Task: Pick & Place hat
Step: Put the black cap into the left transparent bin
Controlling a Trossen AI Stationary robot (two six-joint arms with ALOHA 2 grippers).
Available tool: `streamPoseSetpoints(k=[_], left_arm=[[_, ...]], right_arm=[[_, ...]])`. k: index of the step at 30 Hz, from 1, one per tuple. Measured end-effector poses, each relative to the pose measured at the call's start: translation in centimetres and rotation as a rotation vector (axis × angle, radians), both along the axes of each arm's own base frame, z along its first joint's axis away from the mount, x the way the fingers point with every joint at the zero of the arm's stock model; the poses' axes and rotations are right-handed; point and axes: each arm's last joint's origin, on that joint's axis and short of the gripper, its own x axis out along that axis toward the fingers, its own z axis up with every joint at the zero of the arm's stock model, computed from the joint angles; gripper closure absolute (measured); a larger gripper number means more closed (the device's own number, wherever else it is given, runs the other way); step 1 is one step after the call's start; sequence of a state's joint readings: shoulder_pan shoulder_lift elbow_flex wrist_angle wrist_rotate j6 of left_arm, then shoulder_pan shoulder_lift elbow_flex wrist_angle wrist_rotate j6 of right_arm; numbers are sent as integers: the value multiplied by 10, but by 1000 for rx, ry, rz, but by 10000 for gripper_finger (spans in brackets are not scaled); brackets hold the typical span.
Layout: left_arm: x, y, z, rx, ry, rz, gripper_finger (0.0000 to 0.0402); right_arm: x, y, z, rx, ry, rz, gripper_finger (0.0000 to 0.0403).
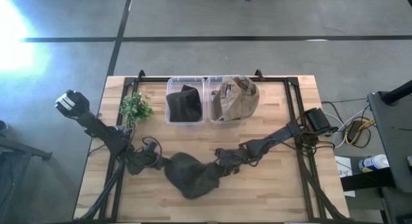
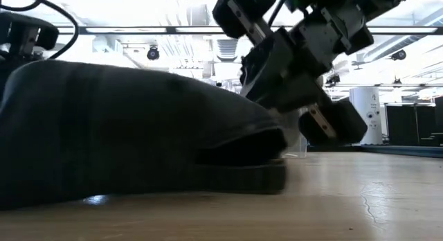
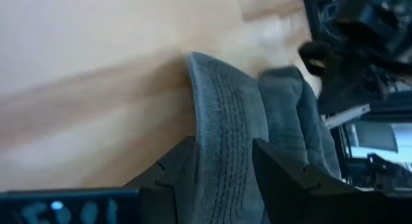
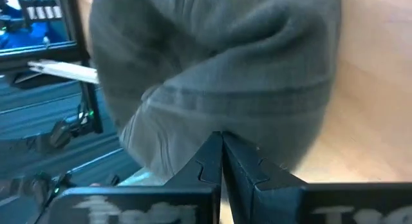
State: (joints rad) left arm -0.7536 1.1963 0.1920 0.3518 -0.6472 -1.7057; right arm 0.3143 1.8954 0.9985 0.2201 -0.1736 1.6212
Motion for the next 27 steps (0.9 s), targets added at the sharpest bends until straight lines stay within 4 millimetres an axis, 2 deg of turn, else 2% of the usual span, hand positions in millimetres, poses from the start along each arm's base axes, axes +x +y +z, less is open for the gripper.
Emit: streamPoseSetpoints(k=[8,10,15,17,21,27], left_arm=[[19,-20,0,-1,38,-68,267],[24,-25,2,7,43,-89,285],[35,-36,8,22,25,-112,366],[39,-39,13,22,4,-111,386],[40,-39,18,64,-17,-110,386],[35,-33,33,80,-73,-84,394]], right_arm=[[17,6,-8,22,1,34,394],[22,7,-9,23,-2,35,394],[29,9,-10,1,-15,55,394],[29,8,-8,-15,-24,58,394],[25,4,-1,-41,-47,56,394],[5,-5,25,-177,-4,16,394]])
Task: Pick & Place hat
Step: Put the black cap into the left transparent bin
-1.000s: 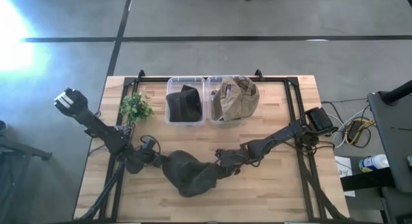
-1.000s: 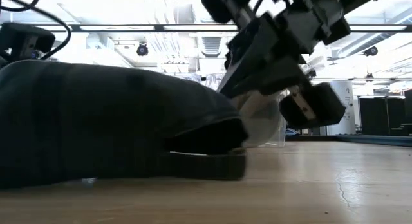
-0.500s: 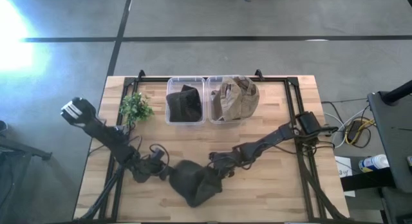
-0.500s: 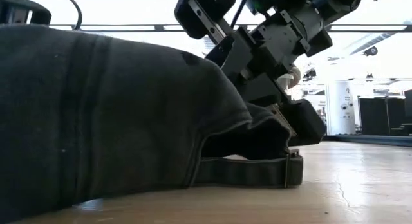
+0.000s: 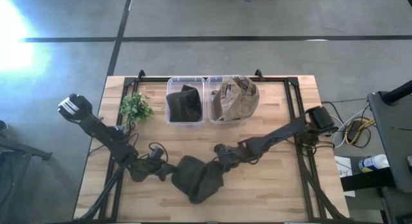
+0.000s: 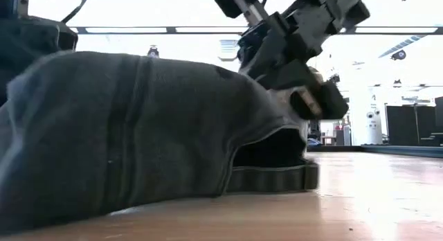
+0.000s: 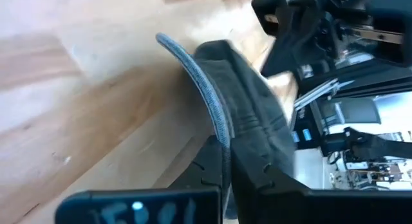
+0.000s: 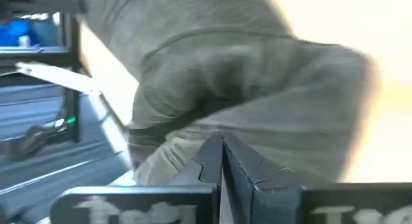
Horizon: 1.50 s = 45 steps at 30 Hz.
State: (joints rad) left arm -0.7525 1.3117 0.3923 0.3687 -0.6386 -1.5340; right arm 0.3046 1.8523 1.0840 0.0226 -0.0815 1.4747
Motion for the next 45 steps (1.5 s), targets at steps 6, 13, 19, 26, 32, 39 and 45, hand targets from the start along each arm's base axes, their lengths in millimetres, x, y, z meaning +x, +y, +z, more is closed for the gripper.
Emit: streamPoseSetpoints(k=[6,13,19,26,32,39,45], left_arm=[[-4,6,29,37,-97,32,395],[-9,15,78,175,-115,91,395],[-16,24,117,312,-43,143,395],[-23,34,177,406,-153,314,395],[-34,49,222,558,-203,503,395],[-43,84,238,632,-155,734,395],[-29,129,218,497,45,684,395]], right_arm=[[-31,-14,43,-210,36,-76,394],[-70,-32,91,-415,-1,-244,394],[-88,-39,102,-471,37,-263,394],[-92,-41,100,-502,72,-273,394],[-92,-41,99,-513,84,-271,394],[-94,-43,98,-525,106,-302,394],[-97,-45,96,-527,144,-314,394]])
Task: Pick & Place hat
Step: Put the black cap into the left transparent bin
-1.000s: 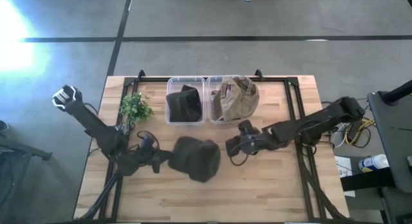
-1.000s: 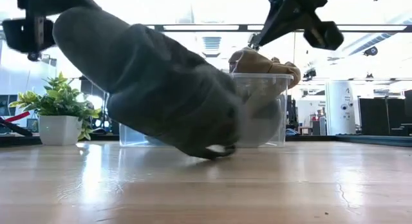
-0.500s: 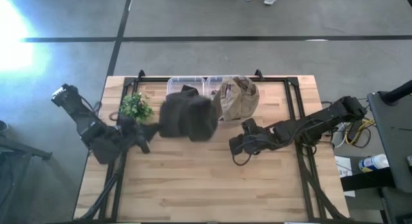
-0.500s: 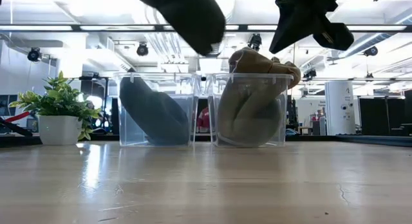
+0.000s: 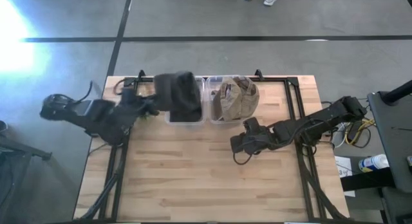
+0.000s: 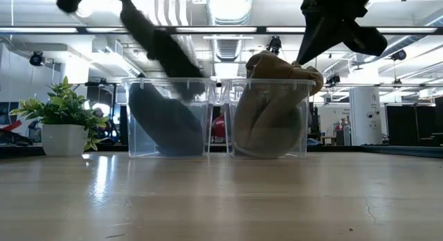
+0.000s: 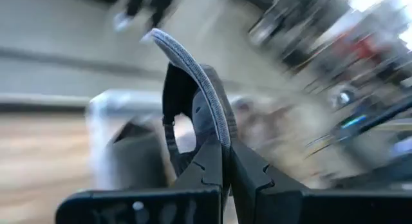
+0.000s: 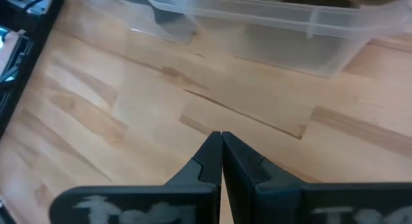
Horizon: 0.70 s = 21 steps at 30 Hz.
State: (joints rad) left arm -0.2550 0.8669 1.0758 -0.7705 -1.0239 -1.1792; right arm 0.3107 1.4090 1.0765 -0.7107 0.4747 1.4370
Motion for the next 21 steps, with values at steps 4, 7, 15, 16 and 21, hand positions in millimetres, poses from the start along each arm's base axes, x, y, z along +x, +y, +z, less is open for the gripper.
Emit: streamPoseSetpoints(k=[4,7,15,16,21], left_arm=[[17,31,-18,-130,168,-4,395],[34,52,-25,-179,154,-95,395],[62,93,-64,-316,325,-128,395],[66,96,-68,-330,342,-141,395],[88,106,-82,-340,346,-185,390]], right_arm=[[0,0,0,1,2,-3,394],[-1,0,-1,-1,9,-2,394],[-1,0,-1,-4,17,-2,394],[-2,0,-1,-4,17,-2,394],[-2,-1,-2,-8,20,-2,394]])
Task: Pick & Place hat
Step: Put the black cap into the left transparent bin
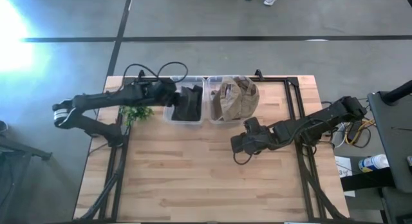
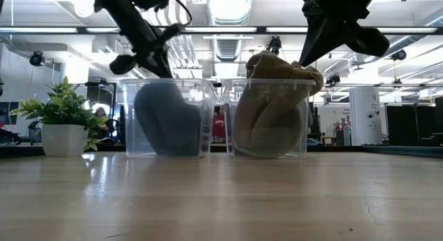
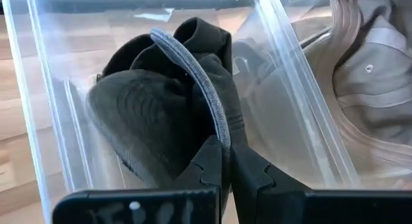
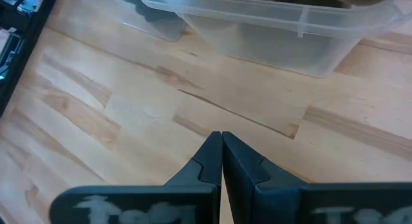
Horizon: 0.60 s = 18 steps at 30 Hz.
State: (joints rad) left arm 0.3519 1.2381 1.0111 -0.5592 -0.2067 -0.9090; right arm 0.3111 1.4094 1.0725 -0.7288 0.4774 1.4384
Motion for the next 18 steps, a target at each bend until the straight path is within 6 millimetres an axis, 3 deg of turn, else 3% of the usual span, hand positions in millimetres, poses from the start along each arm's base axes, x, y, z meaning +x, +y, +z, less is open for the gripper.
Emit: streamPoseSetpoints(k=[8,14,18], left_arm=[[6,2,-6,26,41,-45,384],[-11,-3,18,82,-27,-9,379],[-27,-7,31,119,-44,29,344]], right_arm=[[0,0,-1,1,4,2,394],[0,0,-1,-8,9,18,394],[0,0,-1,-8,13,30,394]])
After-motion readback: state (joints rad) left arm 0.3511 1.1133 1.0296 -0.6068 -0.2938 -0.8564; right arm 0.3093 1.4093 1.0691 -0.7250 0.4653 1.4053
